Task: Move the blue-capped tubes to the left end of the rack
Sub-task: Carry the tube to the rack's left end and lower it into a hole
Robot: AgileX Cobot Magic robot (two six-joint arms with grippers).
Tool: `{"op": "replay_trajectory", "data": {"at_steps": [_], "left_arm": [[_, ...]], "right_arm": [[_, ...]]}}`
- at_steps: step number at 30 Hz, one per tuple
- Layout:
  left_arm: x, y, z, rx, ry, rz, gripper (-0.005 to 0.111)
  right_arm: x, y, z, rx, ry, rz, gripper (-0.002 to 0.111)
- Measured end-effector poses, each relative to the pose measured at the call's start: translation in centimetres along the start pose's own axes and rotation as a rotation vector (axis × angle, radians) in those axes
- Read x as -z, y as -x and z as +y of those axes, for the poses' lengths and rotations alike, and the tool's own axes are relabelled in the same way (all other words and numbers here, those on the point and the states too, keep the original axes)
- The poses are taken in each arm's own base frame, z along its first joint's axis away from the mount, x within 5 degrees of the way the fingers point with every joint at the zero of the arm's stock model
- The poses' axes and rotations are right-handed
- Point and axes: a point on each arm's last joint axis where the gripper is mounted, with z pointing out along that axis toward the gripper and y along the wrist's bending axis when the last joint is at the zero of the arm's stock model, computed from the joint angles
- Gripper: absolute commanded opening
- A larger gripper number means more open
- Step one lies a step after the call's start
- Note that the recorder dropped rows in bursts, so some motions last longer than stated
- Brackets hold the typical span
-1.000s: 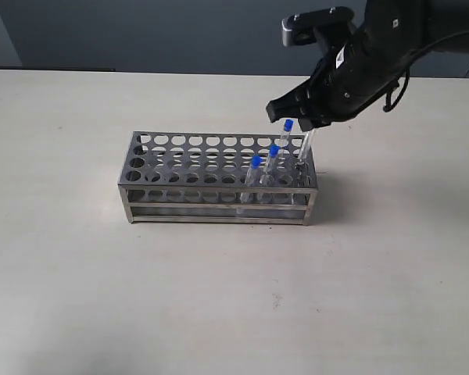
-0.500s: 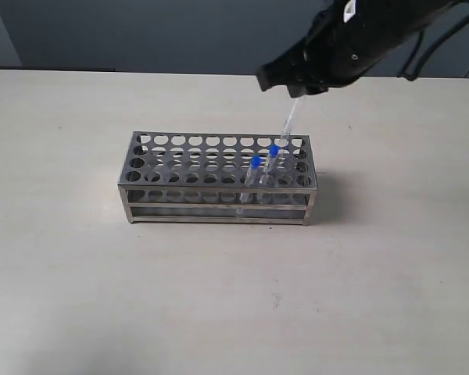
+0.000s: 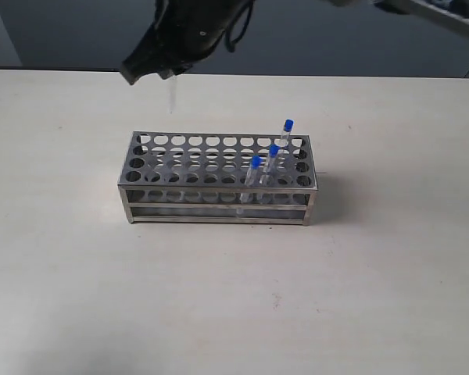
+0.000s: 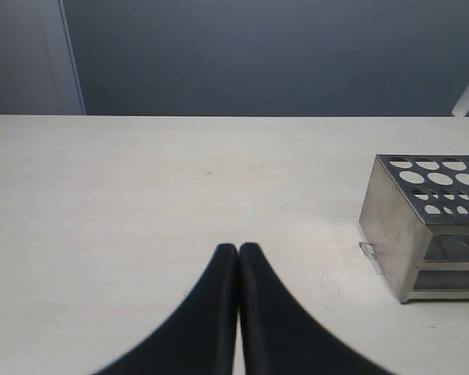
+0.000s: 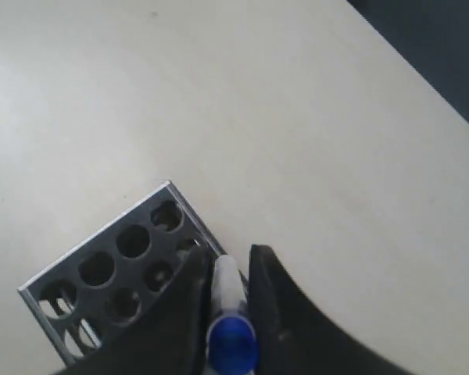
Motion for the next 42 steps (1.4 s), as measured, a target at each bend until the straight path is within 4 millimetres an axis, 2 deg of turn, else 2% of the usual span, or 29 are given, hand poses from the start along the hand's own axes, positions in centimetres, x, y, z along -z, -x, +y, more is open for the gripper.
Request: {"op": "replay_trajectory", "data": {"at_steps": [4,7,9,15,20,22,24,27,30,39,42], "left_arm": [[0.0,0.0,0.0,0.0,0.0,0.0,0.001],[0.0,0.0,0.0,0.0,0.0,0.0,0.001],[0.0,0.0,0.0,0.0,0.0,0.0,0.001],[0.0,0.0,0.0,0.0,0.0,0.0,0.001],[0.0,0.0,0.0,0.0,0.0,0.0,0.001],[0.0,0.0,0.0,0.0,0.0,0.0,0.001],[0.0,0.0,0.0,0.0,0.0,0.0,0.001],[0.0,0.0,0.0,0.0,0.0,0.0,0.001],[0.0,0.0,0.0,0.0,0.0,0.0,0.001],[0.0,0.0,0.0,0.0,0.0,0.0,0.001],[0.0,0.0,0.0,0.0,0.0,0.0,0.001]], "right_arm": [[-3.0,1.2,1.5,0.042,0.051,0.019,0.0],[-5.2,1.0,2.8,0.061,0.077,0.048,0.0],[-6.2,0.5,2.8,0.062,0.081,0.07,0.0],[-7.6,-0.1,2.9,0.063,0.083,0.091,0.0],[-9.7,-1.0,3.1,0.052,0.09,0.116,0.0],[-10.1,-1.2,3.2,0.042,0.098,0.118,0.001],[-10.4,-1.3,3.3,0.035,0.103,0.118,0.01],[-10.5,-1.3,3.3,0.035,0.109,0.117,0.037],[-10.4,-1.4,3.4,0.037,0.118,0.128,0.057],[-10.1,-1.5,3.4,0.027,0.116,0.149,0.058],[-9.3,-1.2,3.3,0.023,0.113,0.151,0.049]]}}
